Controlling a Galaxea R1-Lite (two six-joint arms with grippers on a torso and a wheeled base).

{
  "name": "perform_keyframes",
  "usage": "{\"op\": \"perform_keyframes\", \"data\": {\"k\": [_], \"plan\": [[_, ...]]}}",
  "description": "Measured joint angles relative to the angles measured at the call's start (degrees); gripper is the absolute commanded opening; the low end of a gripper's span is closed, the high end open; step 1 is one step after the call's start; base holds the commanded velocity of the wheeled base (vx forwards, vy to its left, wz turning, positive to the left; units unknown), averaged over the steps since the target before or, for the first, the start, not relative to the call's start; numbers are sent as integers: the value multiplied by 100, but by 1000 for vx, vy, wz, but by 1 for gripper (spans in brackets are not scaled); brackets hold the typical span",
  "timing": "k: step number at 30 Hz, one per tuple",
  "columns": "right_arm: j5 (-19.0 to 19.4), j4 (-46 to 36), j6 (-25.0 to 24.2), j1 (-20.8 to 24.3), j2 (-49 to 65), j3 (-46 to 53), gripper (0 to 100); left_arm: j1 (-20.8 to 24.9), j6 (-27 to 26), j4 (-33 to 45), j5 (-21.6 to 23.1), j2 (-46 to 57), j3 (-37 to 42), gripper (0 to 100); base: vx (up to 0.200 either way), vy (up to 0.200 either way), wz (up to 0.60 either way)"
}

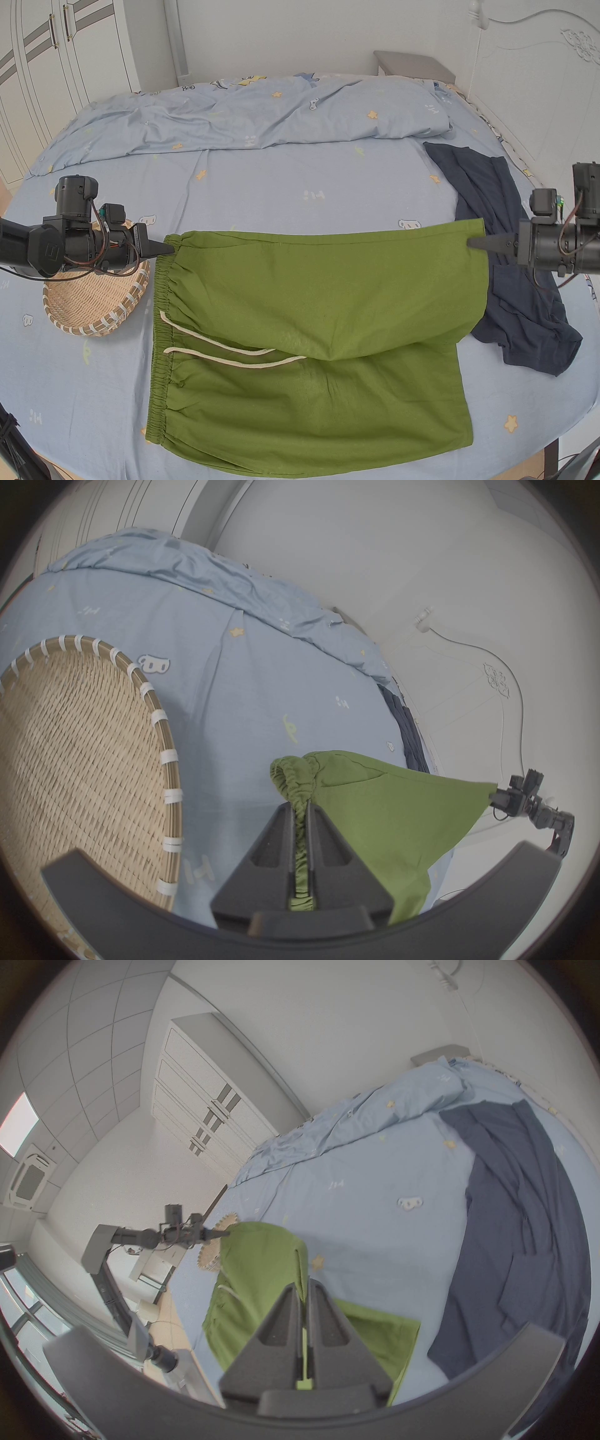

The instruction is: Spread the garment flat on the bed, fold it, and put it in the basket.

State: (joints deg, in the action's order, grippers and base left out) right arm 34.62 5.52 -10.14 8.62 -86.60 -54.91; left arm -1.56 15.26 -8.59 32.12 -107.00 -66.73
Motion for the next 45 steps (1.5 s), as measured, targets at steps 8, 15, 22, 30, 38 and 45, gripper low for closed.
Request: {"op": "perform_keyframes", "data": {"k": [8,15,22,30,38,45], "plan": [[-328,50,68,-68,-973,-1137,0,-98,22,-1023,-11,-30,383,0,0,0,0],[-613,52,289,-38,-1723,-1971,0,-205,46,-1495,-11,-98,499,0,0,0,0],[-950,-40,317,83,-2249,-2710,0,-268,57,-1858,-13,-262,507,0,0,0,0],[-1257,-110,311,201,-2787,-3569,0,-312,66,-2110,-18,-544,367,0,0,0,0],[-1479,30,328,207,-3121,-3895,0,-400,57,-2132,-21,-741,166,0,0,0,0],[-1640,295,322,229,-3329,-4011,0,-466,63,-2321,-18,-880,50,0,0,0,0]]}}
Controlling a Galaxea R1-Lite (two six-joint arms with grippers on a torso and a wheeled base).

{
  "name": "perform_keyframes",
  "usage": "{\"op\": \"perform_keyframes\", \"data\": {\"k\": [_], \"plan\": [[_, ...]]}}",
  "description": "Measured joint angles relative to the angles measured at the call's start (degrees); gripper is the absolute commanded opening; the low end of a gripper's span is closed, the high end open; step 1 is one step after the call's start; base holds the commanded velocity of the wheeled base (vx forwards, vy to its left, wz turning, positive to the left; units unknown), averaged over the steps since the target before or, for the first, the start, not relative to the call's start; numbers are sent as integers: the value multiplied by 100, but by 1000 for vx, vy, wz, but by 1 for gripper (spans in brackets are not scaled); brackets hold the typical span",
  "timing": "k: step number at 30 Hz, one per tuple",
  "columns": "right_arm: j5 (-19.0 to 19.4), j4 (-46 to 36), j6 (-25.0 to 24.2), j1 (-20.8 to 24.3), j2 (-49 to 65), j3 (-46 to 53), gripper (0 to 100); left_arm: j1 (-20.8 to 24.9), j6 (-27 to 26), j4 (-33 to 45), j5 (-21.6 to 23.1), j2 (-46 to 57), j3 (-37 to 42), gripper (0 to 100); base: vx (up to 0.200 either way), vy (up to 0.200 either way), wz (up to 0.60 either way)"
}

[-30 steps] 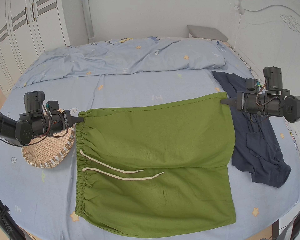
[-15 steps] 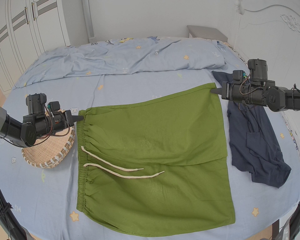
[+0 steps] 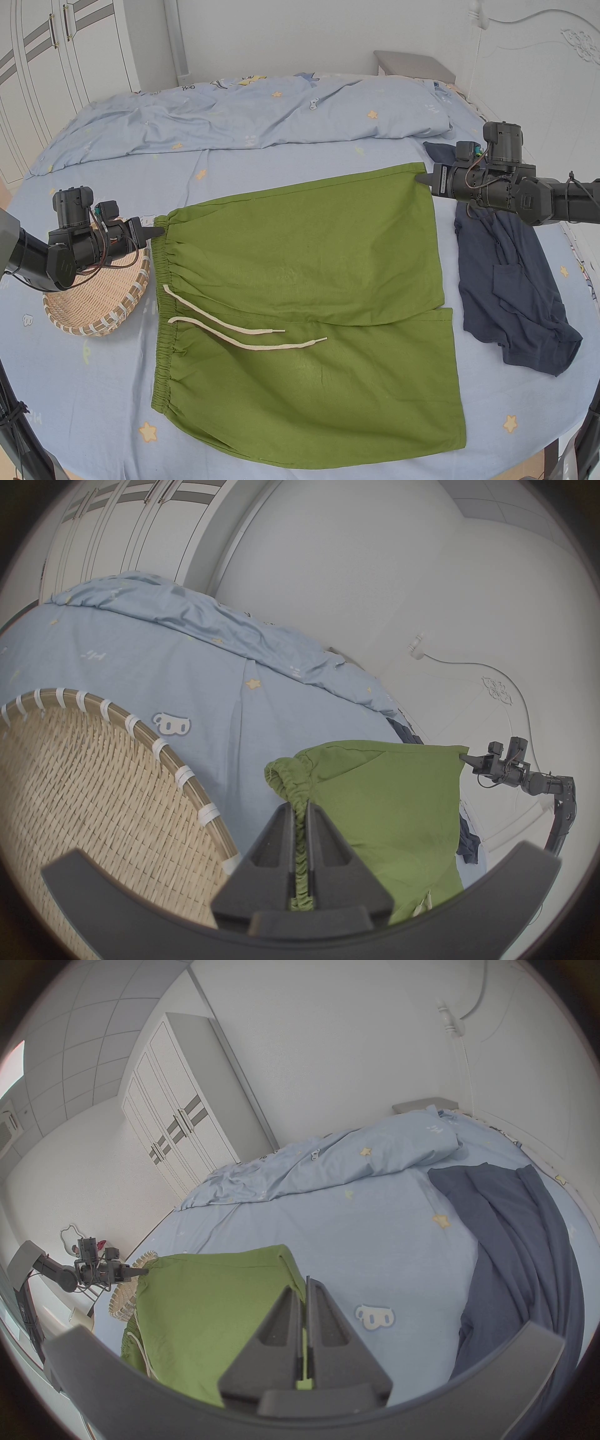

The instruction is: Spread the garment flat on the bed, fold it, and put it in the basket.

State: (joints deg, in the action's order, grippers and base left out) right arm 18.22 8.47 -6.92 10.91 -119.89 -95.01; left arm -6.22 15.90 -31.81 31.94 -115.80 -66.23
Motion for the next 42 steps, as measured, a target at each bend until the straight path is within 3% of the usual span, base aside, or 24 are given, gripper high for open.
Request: {"op": "perform_keyframes", "data": {"k": [10,11,30,36,42], "plan": [[-11,56,-2,-5,-266,-38,0,-4,2,-2,-13,-208,-204,0,0,0,0],[-11,61,-7,0,-293,-44,100,-4,0,0,-13,-230,-227,100,0,0,0],[-5,44,-117,-33,-293,277,100,112,99,-361,-105,-311,-308,100,0,0,0],[13,50,-421,-44,380,1064,100,217,340,-433,-112,288,282,100,0,0,0],[82,85,-766,-33,1329,2640,100,258,674,-456,-63,1056,1442,100,0,0,0]]}}
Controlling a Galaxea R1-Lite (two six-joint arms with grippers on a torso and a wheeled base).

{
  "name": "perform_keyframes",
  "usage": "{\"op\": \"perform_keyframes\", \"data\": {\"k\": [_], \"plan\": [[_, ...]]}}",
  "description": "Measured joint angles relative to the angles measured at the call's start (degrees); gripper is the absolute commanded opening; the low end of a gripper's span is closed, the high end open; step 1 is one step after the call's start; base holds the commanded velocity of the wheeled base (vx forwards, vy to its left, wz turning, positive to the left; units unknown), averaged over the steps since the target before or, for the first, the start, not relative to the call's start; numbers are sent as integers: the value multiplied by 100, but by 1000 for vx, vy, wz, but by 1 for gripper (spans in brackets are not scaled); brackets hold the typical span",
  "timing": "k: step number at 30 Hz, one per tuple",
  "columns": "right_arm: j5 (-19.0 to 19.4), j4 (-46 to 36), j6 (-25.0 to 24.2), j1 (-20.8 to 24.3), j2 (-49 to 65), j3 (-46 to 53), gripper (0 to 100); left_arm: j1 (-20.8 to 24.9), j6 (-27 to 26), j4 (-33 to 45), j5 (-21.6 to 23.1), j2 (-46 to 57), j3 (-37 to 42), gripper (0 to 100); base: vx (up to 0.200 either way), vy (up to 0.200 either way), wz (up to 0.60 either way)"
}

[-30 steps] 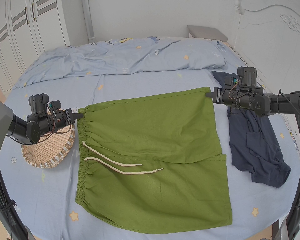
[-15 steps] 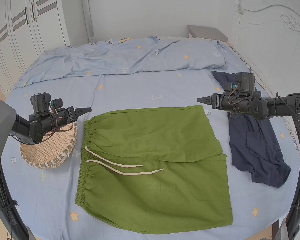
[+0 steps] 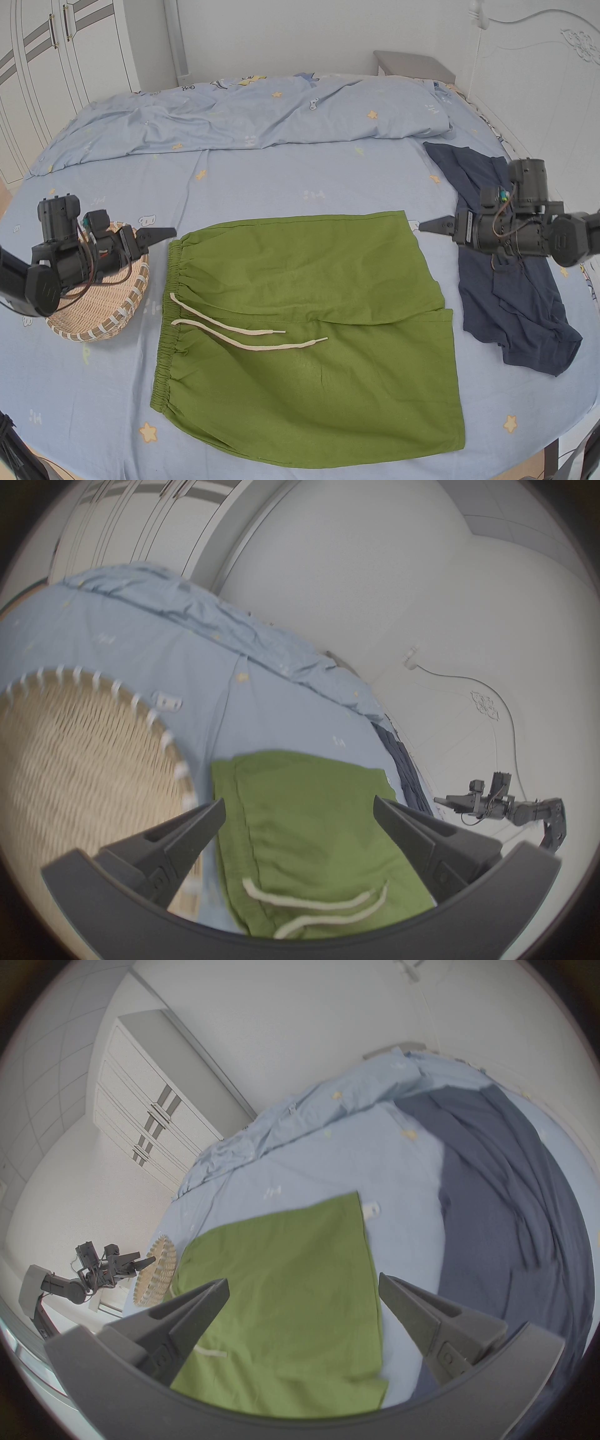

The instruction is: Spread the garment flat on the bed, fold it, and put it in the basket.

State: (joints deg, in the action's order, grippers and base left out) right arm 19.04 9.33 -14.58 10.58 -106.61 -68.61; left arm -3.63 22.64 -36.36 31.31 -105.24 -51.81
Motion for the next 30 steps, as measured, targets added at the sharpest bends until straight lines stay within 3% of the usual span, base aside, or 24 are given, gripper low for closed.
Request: {"op": "perform_keyframes", "data": {"k": [7,17,22,30], "plan": [[151,180,-219,-28,895,1836,100,-204,315,-26,430,709,1827,100,0,0,0],[408,586,-591,171,2029,4030,100,-596,480,-55,1657,1456,4190,100,0,0,0],[461,651,-703,352,2544,4303,100,-669,202,-61,1771,1467,4621,100,0,0,0],[466,644,-729,397,2875,4359,100,-802,-502,-255,1769,651,4621,100,0,0,0]]}}
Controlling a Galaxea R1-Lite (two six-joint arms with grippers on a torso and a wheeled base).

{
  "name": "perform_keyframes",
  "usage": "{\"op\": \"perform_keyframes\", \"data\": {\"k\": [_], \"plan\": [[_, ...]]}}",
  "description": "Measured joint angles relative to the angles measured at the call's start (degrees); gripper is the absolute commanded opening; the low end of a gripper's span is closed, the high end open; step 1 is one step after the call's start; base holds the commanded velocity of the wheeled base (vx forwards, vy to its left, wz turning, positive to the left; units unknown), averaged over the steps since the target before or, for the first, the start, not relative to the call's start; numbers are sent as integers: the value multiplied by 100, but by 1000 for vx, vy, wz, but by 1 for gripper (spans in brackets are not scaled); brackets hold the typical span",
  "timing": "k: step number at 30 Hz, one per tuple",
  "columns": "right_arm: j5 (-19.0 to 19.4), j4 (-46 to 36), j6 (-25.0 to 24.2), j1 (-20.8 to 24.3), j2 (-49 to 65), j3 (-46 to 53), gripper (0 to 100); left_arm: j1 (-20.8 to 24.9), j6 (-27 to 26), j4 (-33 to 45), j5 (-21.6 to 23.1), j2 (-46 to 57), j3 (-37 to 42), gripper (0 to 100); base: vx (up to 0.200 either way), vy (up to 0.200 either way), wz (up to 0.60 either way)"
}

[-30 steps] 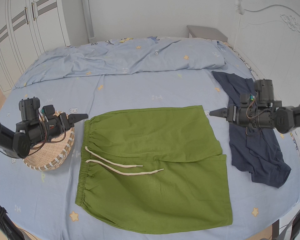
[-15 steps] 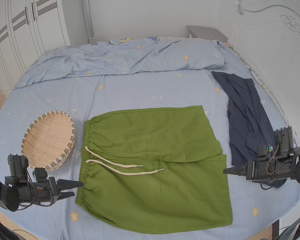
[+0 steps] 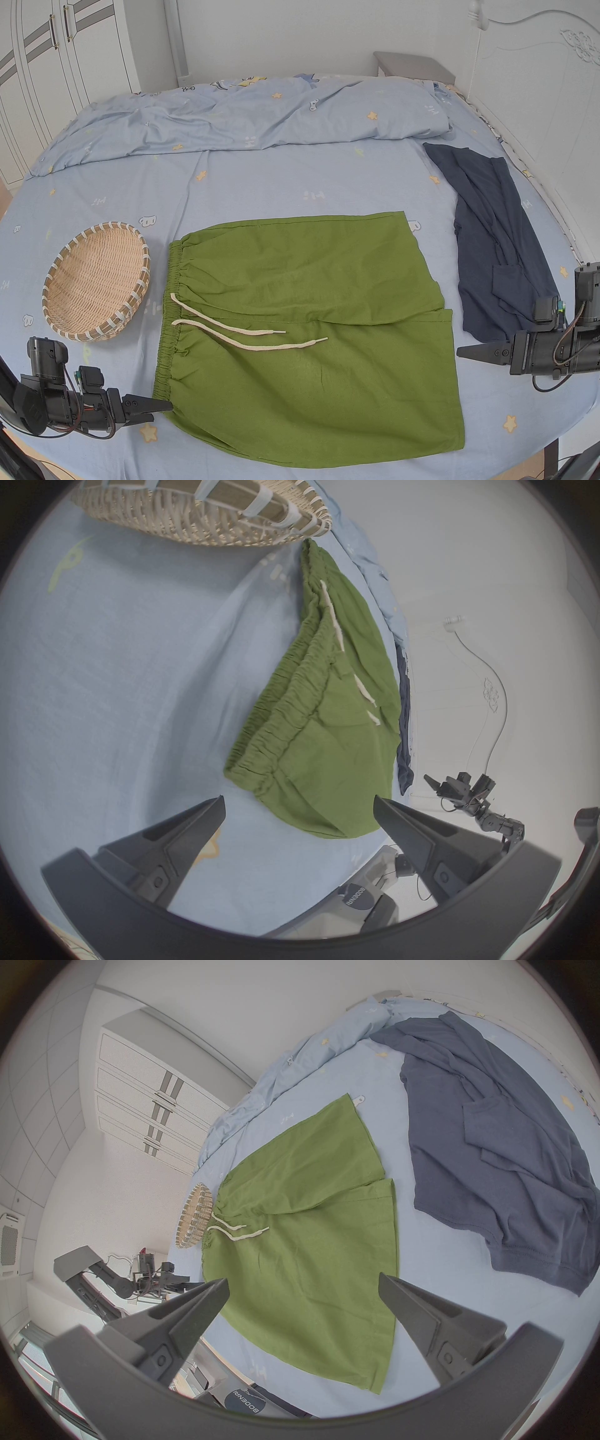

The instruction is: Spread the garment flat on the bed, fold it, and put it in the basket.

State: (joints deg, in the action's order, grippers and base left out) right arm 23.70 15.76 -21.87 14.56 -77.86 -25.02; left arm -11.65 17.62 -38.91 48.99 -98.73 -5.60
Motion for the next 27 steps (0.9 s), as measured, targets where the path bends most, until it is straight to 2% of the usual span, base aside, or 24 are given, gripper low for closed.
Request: {"op": "perform_keyframes", "data": {"k": [3,8,16,17,20,27], "plan": [[2,2,-7,5,68,2,100,-44,-200,-272,9,-269,-2,100,0,0,0],[6,9,-38,22,129,27,100,-13,-202,-391,35,-579,-62,100,0,0,0],[5,27,-128,85,155,21,100,152,323,-1156,38,-857,-208,100,0,0,0],[2,27,-130,88,155,18,100,185,404,-1298,35,-894,-219,0,0,0,0],[2,29,-133,93,157,13,100,300,635,-1690,20,-1025,-215,0,0,0,0],[2,29,-137,90,162,11,100,350,740,-2196,11,-1314,-85,0,0,0,0]]}}
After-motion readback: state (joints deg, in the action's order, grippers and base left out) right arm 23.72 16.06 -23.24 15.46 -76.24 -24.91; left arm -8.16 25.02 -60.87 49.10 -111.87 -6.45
